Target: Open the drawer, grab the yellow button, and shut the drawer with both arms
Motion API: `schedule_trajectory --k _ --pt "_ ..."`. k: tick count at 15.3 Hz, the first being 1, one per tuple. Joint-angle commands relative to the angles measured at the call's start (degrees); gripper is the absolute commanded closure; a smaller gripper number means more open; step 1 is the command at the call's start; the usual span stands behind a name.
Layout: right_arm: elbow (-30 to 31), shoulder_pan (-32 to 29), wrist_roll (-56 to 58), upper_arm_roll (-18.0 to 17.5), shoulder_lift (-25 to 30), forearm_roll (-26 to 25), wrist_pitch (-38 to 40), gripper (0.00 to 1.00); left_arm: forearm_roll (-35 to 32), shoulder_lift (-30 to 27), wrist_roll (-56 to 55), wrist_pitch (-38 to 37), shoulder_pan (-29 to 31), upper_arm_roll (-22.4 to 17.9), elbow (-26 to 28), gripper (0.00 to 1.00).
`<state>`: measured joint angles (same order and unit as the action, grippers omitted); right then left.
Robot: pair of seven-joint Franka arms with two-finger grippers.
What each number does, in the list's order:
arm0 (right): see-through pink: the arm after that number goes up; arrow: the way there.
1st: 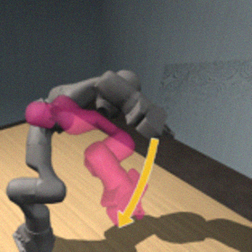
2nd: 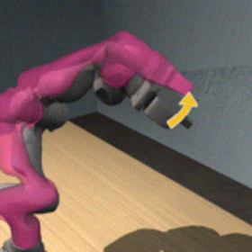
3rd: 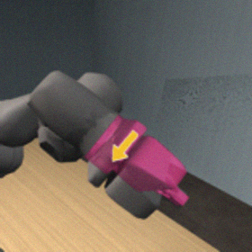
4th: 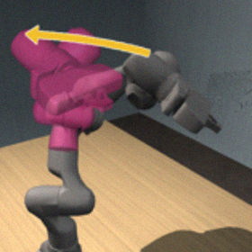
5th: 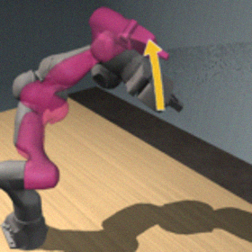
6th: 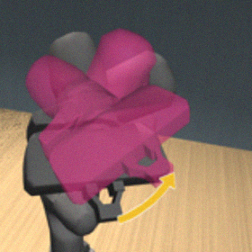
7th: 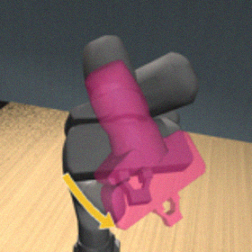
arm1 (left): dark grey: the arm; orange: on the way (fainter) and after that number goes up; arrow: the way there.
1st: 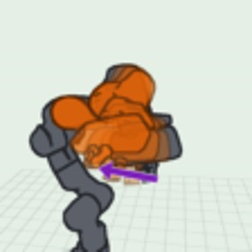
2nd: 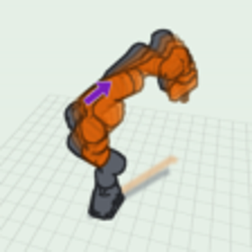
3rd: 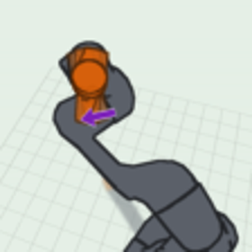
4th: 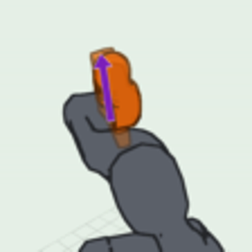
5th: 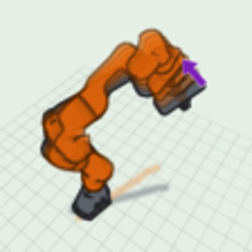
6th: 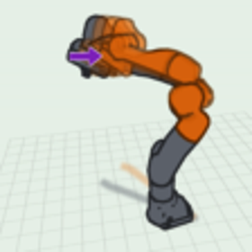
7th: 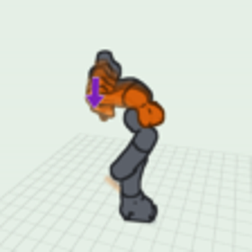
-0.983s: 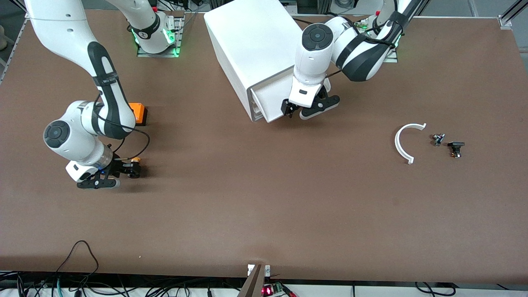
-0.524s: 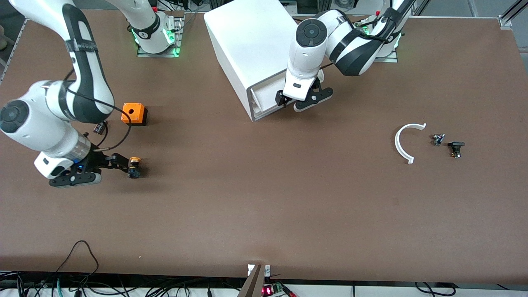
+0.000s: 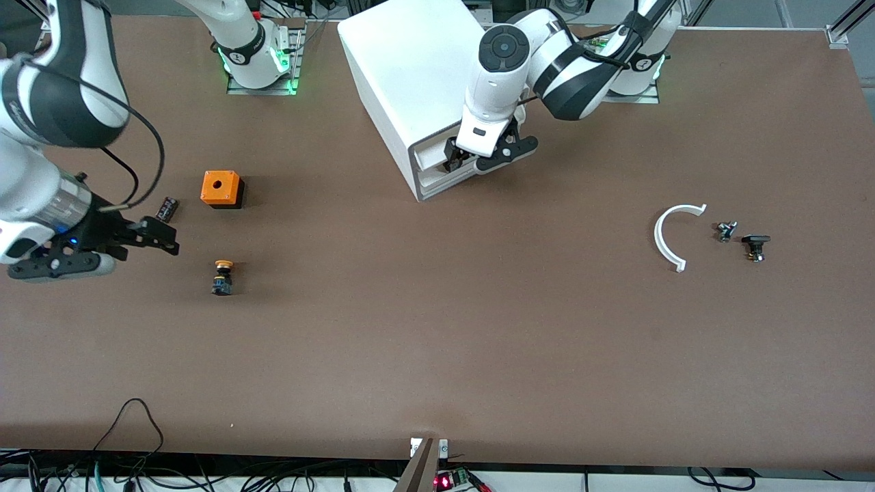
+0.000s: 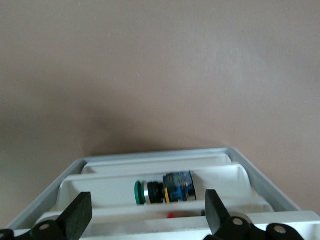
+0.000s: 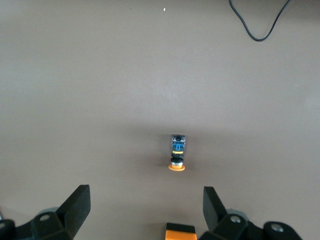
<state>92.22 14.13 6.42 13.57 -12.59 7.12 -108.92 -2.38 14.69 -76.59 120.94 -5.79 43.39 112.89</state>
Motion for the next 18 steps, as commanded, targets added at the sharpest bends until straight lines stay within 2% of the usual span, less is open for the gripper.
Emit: schedule_trajectory --k 1,5,8,11,13,18 --pt "-0.3 -0.2 -1.3 -0.1 3.5 -1.1 3.2 0.00 3.7 0.2 -0.3 -1.0 0.1 1.3 0.2 0.00" --pt "-8.5 -0.2 -1.8 -0.4 3.5 -3.1 14.6 0.00 3.8 0.5 -0.2 -1.0 0.1 1.5 0.1 0.00" --pt "-9.3 -0.1 -8.0 -1.0 5.7 -3.3 19.3 0.00 5.6 0.4 0.1 -1.1 0.1 1.6 0.0 0.00" --pt "-9.3 1.8 -9.8 -1.0 7.5 -6.8 20.2 0.00 5.7 0.4 0.3 -2.3 0.1 2.0 -0.1 0.00" --pt "-9.1 2.1 -14.5 -1.8 9.2 -6.9 22.9 0.00 5.7 0.4 0.3 -3.7 0.2 2.4 -0.3 0.00" --pt "-9.3 1.7 -12.3 -1.5 8.7 -6.8 22.3 0.00 5.7 0.4 0.3 -4.0 0.3 2.5 -1.5 0.00"
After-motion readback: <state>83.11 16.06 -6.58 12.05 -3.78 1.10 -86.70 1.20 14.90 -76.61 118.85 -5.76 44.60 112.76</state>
